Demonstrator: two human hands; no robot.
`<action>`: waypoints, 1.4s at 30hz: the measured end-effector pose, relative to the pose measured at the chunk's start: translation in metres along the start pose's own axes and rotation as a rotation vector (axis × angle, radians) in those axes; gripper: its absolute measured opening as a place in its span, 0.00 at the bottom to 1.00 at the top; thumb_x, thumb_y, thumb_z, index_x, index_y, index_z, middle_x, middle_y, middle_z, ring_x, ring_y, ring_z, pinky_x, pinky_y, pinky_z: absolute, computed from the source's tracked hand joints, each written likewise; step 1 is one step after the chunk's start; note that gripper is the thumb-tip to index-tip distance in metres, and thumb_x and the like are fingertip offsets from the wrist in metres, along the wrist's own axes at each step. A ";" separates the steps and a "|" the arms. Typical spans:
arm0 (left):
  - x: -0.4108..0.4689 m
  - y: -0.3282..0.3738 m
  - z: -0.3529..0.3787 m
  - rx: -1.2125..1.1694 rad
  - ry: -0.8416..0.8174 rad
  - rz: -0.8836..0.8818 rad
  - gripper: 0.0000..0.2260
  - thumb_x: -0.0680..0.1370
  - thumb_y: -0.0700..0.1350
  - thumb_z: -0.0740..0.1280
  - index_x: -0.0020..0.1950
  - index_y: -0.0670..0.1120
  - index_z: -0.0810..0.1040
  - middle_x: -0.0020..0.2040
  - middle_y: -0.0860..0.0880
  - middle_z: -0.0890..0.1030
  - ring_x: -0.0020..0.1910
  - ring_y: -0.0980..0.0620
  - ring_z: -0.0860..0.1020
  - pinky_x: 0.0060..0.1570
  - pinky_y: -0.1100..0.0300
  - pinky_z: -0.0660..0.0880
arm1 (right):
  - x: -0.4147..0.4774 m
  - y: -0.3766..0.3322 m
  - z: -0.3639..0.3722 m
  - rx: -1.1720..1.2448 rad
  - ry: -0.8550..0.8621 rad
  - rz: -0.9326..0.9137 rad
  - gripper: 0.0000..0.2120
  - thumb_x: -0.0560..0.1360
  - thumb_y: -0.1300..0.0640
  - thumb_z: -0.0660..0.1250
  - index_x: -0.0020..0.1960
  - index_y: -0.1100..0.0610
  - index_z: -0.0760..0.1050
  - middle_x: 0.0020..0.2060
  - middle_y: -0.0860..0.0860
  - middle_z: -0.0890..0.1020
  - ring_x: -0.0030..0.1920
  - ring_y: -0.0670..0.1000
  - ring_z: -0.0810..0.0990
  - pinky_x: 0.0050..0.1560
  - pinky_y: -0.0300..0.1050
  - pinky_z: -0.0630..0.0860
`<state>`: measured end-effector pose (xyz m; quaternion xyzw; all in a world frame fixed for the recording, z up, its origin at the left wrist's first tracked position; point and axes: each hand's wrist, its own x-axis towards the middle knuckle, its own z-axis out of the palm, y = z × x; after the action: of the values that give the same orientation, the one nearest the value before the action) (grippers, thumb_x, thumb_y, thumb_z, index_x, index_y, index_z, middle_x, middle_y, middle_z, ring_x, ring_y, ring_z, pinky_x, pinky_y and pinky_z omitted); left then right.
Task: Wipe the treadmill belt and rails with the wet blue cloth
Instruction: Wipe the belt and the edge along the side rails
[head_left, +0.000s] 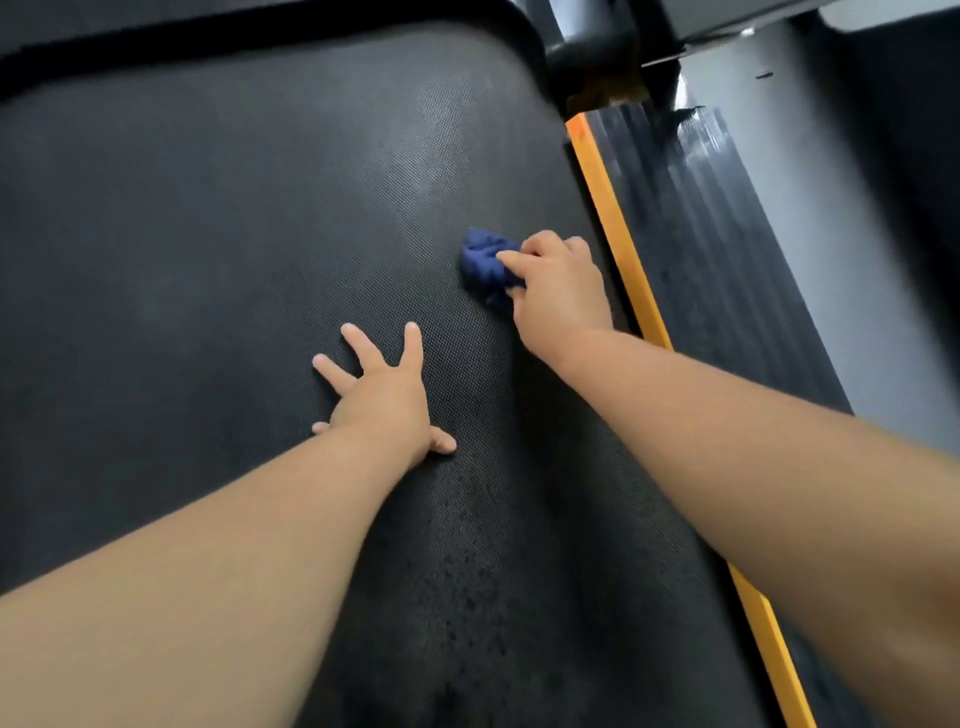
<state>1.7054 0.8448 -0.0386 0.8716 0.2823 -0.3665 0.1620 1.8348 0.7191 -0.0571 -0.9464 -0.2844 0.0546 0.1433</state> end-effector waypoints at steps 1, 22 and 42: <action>-0.001 0.000 0.000 0.009 -0.002 -0.003 0.58 0.65 0.59 0.76 0.74 0.61 0.31 0.73 0.40 0.28 0.72 0.28 0.37 0.64 0.30 0.61 | -0.016 0.005 0.000 -0.005 -0.004 -0.037 0.12 0.74 0.58 0.65 0.57 0.53 0.78 0.56 0.52 0.76 0.55 0.59 0.70 0.53 0.54 0.73; -0.001 0.006 -0.003 0.103 0.025 -0.022 0.59 0.64 0.60 0.77 0.75 0.59 0.33 0.74 0.38 0.32 0.71 0.25 0.41 0.64 0.32 0.63 | -0.144 0.052 -0.010 -0.117 -0.064 -0.215 0.15 0.73 0.57 0.58 0.55 0.53 0.78 0.50 0.50 0.81 0.48 0.57 0.77 0.44 0.52 0.74; 0.011 0.027 -0.006 0.131 -0.033 0.072 0.60 0.65 0.63 0.74 0.74 0.52 0.28 0.72 0.41 0.26 0.72 0.32 0.33 0.63 0.30 0.61 | -0.003 0.045 -0.012 -0.030 0.083 -0.046 0.17 0.72 0.61 0.64 0.60 0.51 0.78 0.58 0.53 0.77 0.57 0.61 0.72 0.55 0.53 0.70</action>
<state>1.7313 0.8301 -0.0407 0.8838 0.2232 -0.3926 0.1223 1.8582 0.6789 -0.0591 -0.9430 -0.3009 0.0077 0.1419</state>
